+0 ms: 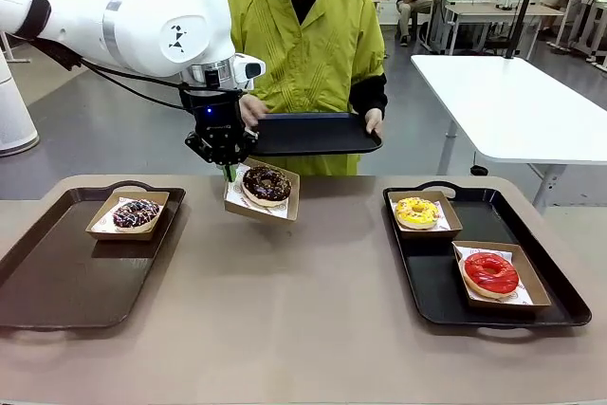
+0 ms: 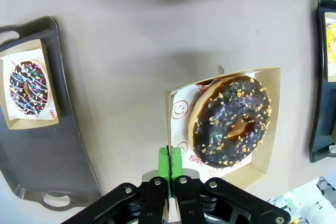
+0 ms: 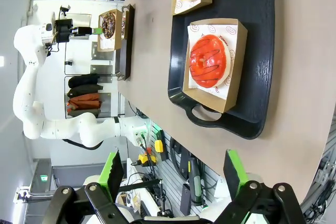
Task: Individually package the donuts and arrange them on the tray.
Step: Place the picked Paper togo box on the Handle tray.
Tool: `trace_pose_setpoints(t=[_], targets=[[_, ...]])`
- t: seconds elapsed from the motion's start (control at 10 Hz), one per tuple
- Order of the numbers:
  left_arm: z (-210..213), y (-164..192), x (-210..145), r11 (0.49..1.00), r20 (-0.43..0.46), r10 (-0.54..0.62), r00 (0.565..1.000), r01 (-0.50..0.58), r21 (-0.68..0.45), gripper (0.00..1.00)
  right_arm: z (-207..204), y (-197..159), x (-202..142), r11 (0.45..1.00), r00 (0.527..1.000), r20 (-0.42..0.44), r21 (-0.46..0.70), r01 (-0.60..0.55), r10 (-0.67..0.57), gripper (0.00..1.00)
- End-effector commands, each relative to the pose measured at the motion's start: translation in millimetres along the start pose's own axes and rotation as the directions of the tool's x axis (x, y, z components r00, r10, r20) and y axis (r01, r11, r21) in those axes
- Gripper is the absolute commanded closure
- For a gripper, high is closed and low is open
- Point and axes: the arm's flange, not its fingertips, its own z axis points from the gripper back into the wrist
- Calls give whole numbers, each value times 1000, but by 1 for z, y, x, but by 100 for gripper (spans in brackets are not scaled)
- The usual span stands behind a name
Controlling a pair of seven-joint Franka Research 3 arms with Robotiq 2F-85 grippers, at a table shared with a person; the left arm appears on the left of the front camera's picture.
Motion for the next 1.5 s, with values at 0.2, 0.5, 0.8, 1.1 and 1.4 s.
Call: trace_pose_setpoints(t=[0.2,0.5,0.8,1.1,1.4], targets=[[19,18,-13,1000,4,4,1000,-4,-8,99,0,-1,-1,1000,1000,2,13,-4,4,0],[48,103,-60,999,-50,-11,999,13,36,99,0,-1,-1,1000,1000,2,13,-4,4,0],[43,180,-107,998,-56,31,998,-27,62,99,0,-1,-1,1000,1000,2,13,-4,4,0],[14,255,-136,992,-79,108,991,-103,69,99,0,-1,-1,1000,1000,2,13,-4,4,0],[-10,303,-133,983,-114,149,982,-135,123,99,0,-1,-1,1000,1000,2,13,-4,4,0]])
